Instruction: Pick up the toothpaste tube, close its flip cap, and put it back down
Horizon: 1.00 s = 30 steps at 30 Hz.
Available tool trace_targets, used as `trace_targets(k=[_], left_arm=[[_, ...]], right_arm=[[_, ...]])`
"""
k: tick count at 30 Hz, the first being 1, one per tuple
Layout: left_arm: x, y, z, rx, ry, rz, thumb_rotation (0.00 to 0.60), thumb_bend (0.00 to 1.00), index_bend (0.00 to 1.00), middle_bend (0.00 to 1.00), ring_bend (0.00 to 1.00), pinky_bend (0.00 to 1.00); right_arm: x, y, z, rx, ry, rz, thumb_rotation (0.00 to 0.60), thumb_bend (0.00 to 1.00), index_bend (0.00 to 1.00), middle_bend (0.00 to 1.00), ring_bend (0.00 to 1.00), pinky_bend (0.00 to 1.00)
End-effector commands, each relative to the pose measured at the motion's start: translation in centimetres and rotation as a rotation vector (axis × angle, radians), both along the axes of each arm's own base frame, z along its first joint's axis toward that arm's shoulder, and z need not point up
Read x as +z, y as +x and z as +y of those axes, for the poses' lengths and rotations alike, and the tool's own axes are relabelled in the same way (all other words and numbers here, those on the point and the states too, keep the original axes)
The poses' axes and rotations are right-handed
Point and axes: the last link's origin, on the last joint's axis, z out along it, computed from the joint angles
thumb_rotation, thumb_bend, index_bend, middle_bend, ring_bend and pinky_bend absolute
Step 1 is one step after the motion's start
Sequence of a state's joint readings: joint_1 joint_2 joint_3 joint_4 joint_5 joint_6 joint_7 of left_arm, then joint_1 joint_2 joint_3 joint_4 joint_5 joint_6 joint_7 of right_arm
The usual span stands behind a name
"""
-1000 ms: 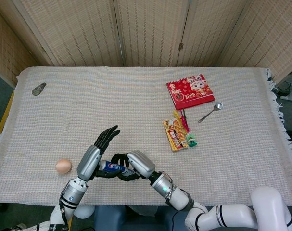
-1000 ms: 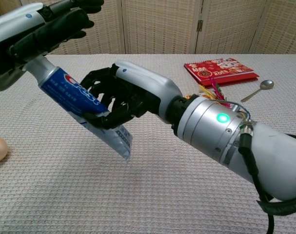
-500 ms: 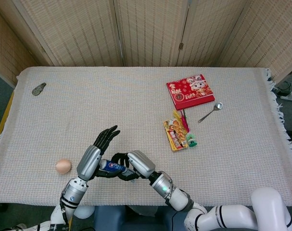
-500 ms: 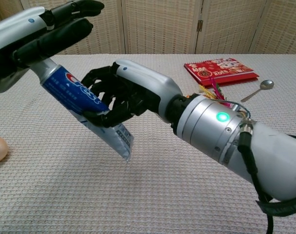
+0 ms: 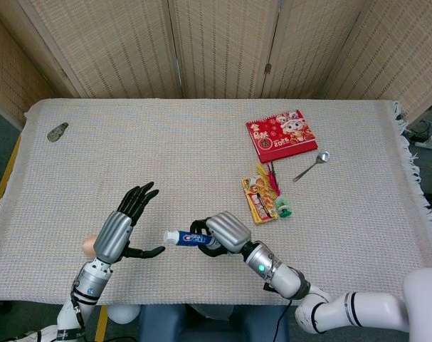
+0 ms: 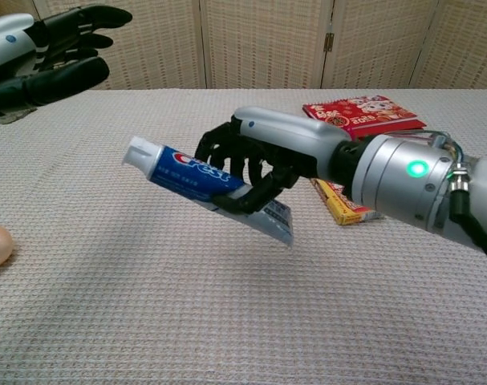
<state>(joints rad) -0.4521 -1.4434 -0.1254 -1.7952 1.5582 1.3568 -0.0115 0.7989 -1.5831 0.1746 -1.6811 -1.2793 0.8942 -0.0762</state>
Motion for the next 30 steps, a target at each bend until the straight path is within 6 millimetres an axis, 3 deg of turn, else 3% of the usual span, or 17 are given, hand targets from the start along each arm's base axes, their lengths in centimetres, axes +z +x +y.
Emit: trace_targets(k=[1,8,11,15,16,20,26,27,30], left_arm=[[0.2,-1.0,0.3,0.017,0.003,0.043,0.167,0.07,0.03,0.0,0.0,0.0],[0.7,-2.8,0.7,0.048,0.009,0.105,0.166,0.07,0.05,0.01,0.0,0.0],[0.9,-3.5,0.7,0.064,0.012,0.113,0.167,0.07,0.06,0.01,0.0,0.0],[1.5,-4.7,0.9,0.084,0.035,0.163,0.167,0.06,0.06,0.02,0.0,0.0],[1.8,-5.1,1.0,0.096,0.046,0.178,0.167,0.06,0.06,0.02,0.0,0.0],[3.0,-6.6,1.4,0.148,0.066,0.203,0.166,0.06,0.06,0.02,0.0,0.0],[5.9,-9.8,1.8,0.224,0.146,0.214,0.175,0.09,0.15,0.1,0.07,0.0],[6.3,-10.3,1.8,0.245,0.156,0.206,0.214,0.11,0.16,0.12,0.09,0.0],[7.8,-12.0,1.5,0.301,0.211,0.225,0.487,0.23,0.2,0.18,0.15,0.03]], right_arm=[[0.7,-1.9,-1.1,0.049,-0.044,0.23,0.6,0.83,0.68,0.52,0.62,0.52],[-0.3,-2.8,-1.4,0.058,-0.068,0.407,0.6,0.83,0.47,0.37,0.42,0.36],[-0.9,-2.8,-1.3,0.052,-0.058,0.444,0.6,0.81,0.34,0.29,0.29,0.27],[-0.8,-2.6,-1.1,0.041,-0.057,0.46,0.6,0.73,0.07,0.13,0.15,0.17],[-0.3,-2.5,-1.1,0.032,-0.064,0.448,0.6,0.71,0.02,0.1,0.12,0.16],[2.3,-2.7,-1.0,0.001,-0.11,0.39,0.6,0.7,0.0,0.05,0.11,0.14],[8.4,-6.3,-0.4,-0.054,-0.328,0.309,0.6,0.7,0.05,0.19,0.23,0.21],[9.4,-7.2,-0.1,-0.062,-0.366,0.304,0.6,0.7,0.09,0.21,0.24,0.22],[12.6,-10.4,1.1,-0.103,-0.464,0.286,0.6,0.7,0.17,0.25,0.27,0.24]])
